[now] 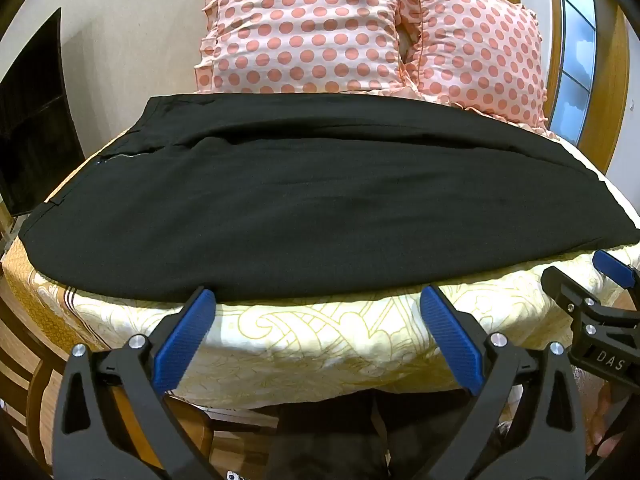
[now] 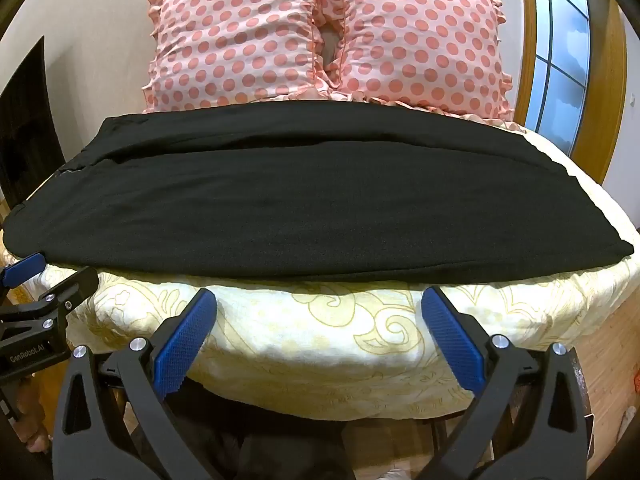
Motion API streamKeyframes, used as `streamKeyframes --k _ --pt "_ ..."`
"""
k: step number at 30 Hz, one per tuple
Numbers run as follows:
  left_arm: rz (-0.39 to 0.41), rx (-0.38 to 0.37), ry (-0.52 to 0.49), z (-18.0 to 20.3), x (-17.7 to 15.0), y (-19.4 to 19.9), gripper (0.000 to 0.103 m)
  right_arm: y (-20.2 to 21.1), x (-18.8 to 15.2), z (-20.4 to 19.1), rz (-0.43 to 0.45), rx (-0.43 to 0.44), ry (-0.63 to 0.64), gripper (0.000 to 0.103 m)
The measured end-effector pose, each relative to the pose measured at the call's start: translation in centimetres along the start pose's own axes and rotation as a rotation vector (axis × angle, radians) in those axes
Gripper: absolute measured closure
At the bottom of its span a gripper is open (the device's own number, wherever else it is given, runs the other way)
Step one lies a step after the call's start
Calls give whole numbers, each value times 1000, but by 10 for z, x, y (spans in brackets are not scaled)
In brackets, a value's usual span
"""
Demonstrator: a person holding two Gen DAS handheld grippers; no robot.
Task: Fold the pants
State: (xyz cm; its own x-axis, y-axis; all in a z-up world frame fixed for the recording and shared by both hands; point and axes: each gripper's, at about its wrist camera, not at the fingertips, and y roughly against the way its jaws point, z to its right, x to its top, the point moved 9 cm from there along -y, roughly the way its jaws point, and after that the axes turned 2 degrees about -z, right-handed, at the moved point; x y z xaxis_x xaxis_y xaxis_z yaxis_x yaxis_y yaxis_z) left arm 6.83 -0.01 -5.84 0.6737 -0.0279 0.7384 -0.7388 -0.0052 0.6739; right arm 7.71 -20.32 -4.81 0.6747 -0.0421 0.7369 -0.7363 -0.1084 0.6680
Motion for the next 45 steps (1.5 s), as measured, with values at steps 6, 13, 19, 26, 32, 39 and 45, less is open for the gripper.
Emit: streamKeyframes --k 6,13,19,26,32,39,45 --pt "-5 -5 5 0 0 0 2 1 0 0 1 -1 0 1" --pt "-3 -4 5 0 0 0 2 1 1 -1 3 -2 1 1" --pt "-3 -4 5 0 0 0 2 1 1 -2 4 -3 2 1" --pt "-2 -4 5 0 0 0 2 0 1 -2 6 -6 5 1" --pt "-2 -4 6 0 0 0 2 0 0 -2 7 -6 6 1" --pt "0 -4 5 0 0 0 2 -1 0 -1 8 -7 7 1" --pt "0 -4 6 0 1 0 2 -1 0 -1 9 -8 8 1"
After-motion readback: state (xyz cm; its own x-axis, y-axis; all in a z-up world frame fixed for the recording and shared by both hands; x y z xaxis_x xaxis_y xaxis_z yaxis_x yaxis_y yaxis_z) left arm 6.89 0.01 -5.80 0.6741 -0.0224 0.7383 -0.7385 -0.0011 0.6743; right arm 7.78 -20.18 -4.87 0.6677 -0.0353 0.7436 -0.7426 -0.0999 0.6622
